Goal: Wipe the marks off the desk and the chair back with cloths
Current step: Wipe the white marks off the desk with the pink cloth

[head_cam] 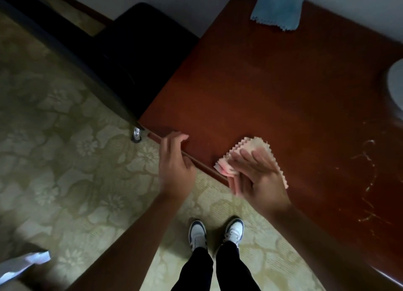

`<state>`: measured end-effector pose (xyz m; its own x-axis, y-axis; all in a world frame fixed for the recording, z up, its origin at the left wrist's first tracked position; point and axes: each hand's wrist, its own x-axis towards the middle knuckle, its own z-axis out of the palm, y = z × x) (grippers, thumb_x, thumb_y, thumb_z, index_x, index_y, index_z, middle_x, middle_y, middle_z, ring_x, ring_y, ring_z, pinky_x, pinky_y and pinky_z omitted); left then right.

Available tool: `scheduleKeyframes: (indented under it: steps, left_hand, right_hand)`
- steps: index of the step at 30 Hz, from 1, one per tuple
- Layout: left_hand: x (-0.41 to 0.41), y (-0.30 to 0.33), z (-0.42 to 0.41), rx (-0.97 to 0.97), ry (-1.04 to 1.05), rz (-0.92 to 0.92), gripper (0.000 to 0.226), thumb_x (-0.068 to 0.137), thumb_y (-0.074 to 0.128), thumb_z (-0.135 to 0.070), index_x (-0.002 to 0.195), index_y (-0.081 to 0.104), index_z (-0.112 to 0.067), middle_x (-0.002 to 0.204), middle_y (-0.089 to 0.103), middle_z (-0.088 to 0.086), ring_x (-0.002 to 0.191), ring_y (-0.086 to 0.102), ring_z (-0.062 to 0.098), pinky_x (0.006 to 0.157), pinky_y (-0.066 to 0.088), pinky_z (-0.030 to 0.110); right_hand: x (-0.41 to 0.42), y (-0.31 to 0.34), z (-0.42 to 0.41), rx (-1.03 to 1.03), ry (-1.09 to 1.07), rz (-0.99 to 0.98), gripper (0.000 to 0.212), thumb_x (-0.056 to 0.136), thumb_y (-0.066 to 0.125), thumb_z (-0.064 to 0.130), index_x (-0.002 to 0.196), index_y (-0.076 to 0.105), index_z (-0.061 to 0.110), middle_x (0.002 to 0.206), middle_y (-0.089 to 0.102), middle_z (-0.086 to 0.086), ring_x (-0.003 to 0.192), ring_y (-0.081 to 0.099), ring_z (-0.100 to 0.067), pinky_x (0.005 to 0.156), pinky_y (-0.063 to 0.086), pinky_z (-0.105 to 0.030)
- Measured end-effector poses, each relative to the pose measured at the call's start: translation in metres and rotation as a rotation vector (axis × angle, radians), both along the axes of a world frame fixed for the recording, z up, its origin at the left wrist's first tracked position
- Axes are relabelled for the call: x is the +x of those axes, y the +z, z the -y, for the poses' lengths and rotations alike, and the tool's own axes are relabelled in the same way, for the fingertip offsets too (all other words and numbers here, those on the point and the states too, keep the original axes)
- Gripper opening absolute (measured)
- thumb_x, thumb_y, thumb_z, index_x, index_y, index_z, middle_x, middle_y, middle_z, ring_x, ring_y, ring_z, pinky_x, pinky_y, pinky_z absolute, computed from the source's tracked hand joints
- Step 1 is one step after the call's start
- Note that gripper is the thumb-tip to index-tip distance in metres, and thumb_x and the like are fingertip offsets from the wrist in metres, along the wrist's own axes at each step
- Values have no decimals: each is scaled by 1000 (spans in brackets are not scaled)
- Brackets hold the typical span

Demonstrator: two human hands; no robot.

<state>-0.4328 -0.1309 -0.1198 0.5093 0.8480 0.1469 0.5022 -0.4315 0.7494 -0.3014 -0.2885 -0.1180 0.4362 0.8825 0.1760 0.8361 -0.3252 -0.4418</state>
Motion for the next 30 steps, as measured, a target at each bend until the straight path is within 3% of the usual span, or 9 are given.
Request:
scheduleKeyframes:
  steps: [6,11,14,17,22,24,26,30]
  left_hand:
    - [4,4,5,-10,-38,19,54,64,50,20,112,61,-3,120,56,11,119,54,27,97,48,37]
    - [-1,3,-1,33,-85,-46,50,69,46,10,114,61,-5,122,56,10,121,52,22,101,38,17]
    - [1,1,3,25,-105,-47,49,71,50,14,114,62,-6,124,55,9,123,51,21,99,47,30]
    - [7,2,7,-3,-80,-25,50,70,51,15,114,62,-6,124,55,9,122,52,22,97,49,34]
    - [13,7,17,15,-53,17,47,68,43,5,109,63,0,114,57,12,110,56,28,96,46,31]
    - [14,9,17,42,-75,7,46,70,40,-1,111,61,0,117,56,14,112,54,27,99,41,21]
    - [18,8,24,55,-80,-12,45,71,41,-4,110,61,0,119,56,15,114,53,28,101,36,16]
    - [41,11,67,57,-192,-41,39,73,44,-6,106,65,-4,119,57,11,114,57,30,98,47,36]
  right_hand:
    - [-11,-3,-74,-61,-10,44,32,90,48,23,113,70,23,120,68,4,116,61,-18,110,38,-46]
    - [-7,3,-32,-42,-3,48,37,92,43,26,116,71,18,123,68,-1,120,61,-20,108,42,-46]
    - [0,1,4,-71,-56,85,35,97,44,26,120,68,17,127,66,-2,123,59,-21,108,42,-49]
    - [-7,-1,-24,-164,-92,97,29,93,48,23,114,67,21,124,66,-1,119,60,-24,104,44,-47]
    - [-22,-1,-89,-180,-63,153,44,89,34,32,106,71,17,119,68,-2,118,60,-23,107,39,-40]
    - [-19,1,-84,-185,-46,165,46,85,35,34,107,73,22,121,68,5,120,60,-19,108,30,-38]
    - [-11,-6,-59,-149,-21,182,40,84,41,32,110,72,27,122,67,9,122,59,-16,108,31,-39]
    - [4,-19,27,-2,-113,147,26,87,59,26,109,74,25,124,67,8,125,57,-15,107,40,-44]
